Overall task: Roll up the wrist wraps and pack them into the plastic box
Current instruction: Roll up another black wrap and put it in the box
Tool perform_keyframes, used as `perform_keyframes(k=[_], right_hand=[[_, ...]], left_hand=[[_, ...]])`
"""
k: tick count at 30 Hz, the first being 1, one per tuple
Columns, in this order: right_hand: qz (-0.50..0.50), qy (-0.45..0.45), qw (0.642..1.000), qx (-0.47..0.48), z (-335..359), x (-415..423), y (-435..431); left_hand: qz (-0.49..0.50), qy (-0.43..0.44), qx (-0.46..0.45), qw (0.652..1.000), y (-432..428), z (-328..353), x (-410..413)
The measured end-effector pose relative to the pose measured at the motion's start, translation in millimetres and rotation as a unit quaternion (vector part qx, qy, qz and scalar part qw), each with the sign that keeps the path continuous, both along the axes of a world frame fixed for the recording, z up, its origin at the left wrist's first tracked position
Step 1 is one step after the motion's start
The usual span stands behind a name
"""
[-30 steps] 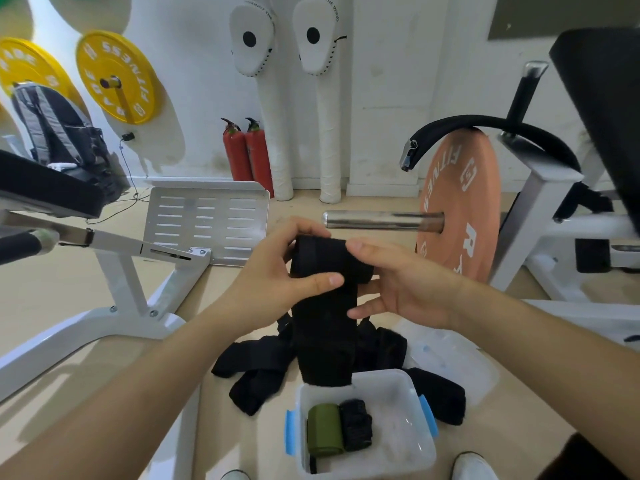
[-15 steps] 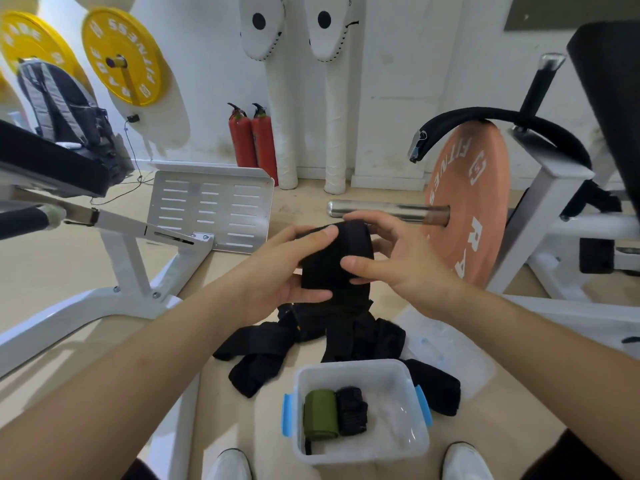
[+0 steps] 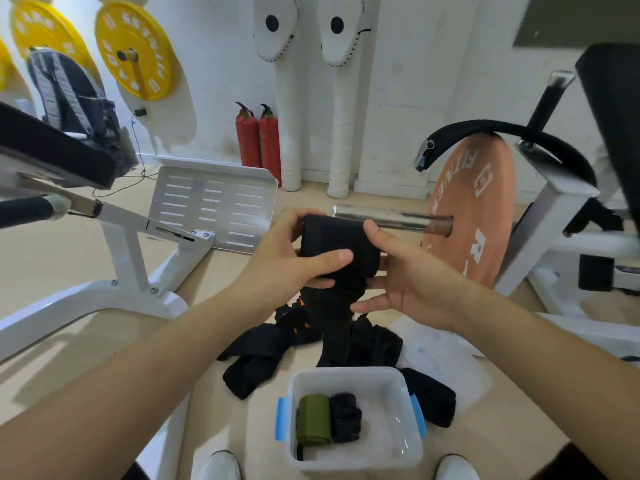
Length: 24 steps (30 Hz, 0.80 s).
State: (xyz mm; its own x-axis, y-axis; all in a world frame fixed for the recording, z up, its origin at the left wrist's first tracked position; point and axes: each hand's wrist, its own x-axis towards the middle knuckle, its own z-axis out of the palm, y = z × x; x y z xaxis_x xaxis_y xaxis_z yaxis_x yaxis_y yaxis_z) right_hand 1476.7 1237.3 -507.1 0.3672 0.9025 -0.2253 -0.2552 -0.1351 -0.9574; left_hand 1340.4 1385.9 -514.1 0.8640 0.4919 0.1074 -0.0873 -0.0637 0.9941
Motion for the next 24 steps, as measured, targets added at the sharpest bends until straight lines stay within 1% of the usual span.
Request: perform_keyframes(k=[4, 8, 10, 12, 13, 16, 18, 22, 24], right_hand=[[0.020, 0.020, 0.999, -0.016, 3.9, -0.4, -2.9], [-0.004, 0.034, 0.999, -0.033, 2.4, -1.4, -1.9], [-0.027, 0.043, 0.998, -0.032, -1.1, -0.5, -0.1], [-0.046, 0.041, 0.998, -0.019, -3.8, 2.7, 0.7], [-0.055, 0.029, 0.998, -0.015, -4.3, 4.9, 0.6], [-0.065, -0.018, 0.998, 0.012, -6.2, 11.5, -1.1], [-0.047, -0.036, 0.997, 0.041, -8.3, 13.1, -2.2], [-0.035, -0.054, 0.994, 0.091, -11.2, 13.9, -2.7], [-0.026, -0.115, 0.989, 0.094, -12.2, 14.8, -3.8]], left_hand=[[0.006, -0.003, 0.055, 0.998, -1.7, -1.4, 1.2], [-0.010, 0.043, 0.134, 0.990, -0.4, -1.8, 2.8], [-0.023, 0.064, 0.146, 0.987, -0.8, -2.4, 2.7], [-0.033, 0.087, 0.119, 0.989, -3.0, -1.3, 1.7], [-0.038, 0.100, 0.087, 0.990, -3.8, -0.2, 1.5], [-0.051, 0.138, -0.055, 0.988, -4.6, 5.3, 1.9], [-0.048, 0.146, -0.122, 0.981, -2.8, 7.1, 3.1], [-0.063, 0.167, -0.170, 0.969, 2.1, 6.1, 2.5], [-0.070, 0.168, -0.173, 0.968, 3.3, 5.0, 2.6]])
